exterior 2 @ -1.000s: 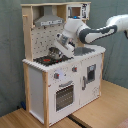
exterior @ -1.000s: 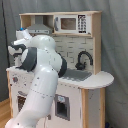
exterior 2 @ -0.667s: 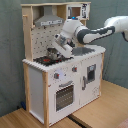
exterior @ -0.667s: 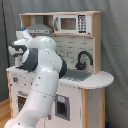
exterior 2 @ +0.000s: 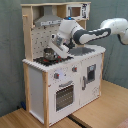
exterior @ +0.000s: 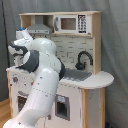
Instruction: Play with the kitchen
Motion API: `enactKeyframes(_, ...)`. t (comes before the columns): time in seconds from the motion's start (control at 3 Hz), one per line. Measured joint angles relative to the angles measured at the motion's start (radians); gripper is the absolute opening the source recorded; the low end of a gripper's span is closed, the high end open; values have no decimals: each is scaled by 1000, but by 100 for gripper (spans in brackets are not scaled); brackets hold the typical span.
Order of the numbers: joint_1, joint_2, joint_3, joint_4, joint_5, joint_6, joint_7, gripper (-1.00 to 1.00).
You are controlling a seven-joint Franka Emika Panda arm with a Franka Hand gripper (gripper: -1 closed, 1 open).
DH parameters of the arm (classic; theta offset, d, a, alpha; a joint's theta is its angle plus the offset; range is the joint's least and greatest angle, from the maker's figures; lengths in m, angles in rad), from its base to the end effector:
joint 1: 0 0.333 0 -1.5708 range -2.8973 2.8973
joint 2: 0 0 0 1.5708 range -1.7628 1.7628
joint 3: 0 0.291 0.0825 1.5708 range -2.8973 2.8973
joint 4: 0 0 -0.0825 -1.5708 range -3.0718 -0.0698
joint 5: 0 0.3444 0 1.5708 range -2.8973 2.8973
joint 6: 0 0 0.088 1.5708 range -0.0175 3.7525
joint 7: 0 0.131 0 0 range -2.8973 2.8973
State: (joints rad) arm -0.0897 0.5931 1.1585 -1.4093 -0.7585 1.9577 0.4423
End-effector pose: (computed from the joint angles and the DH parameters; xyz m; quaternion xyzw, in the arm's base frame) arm 0.4850 0.4367 0.4989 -0.9305 -0.3178 -0.1807 0.0225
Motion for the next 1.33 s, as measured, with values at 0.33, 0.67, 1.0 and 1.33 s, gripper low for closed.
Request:
enactKeyframes(0.33, 70, 54, -19, 91, -41, -49, -4, -100)
enactKeyframes(0.67, 125, 96, -26, 172, -77, -97, -10, -100)
enactKeyframes(1.0, 173, 129, -26, 250, -109, -155, -22, -100)
enactKeyframes(1.33, 202, 129, -9, 300, -118, -232, -48, -100)
